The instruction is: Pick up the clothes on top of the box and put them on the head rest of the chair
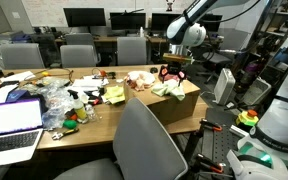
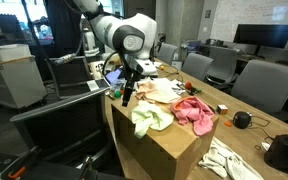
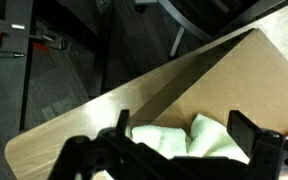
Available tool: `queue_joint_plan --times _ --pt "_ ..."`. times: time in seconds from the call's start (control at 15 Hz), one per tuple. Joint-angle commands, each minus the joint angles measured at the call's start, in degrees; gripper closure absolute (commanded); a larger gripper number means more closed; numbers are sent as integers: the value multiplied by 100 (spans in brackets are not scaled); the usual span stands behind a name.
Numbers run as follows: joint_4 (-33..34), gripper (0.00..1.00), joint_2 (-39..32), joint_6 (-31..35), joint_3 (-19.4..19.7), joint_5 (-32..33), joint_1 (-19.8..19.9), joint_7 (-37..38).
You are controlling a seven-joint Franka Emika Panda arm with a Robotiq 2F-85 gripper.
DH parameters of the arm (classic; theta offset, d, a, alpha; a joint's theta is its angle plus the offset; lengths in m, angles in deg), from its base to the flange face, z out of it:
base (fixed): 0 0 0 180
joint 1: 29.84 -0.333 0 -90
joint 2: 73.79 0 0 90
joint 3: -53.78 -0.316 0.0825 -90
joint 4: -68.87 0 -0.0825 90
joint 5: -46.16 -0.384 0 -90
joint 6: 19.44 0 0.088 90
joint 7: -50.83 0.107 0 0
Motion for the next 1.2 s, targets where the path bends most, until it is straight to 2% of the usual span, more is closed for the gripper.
queue_joint_plan --times 0.0,0.8,1.13 --pt "192 0 -281 52 74 -33 -10 233" --pt "584 0 -1291 430 351 101 -55 1139" --pt "732 0 -1420 333 349 49 -40 1262"
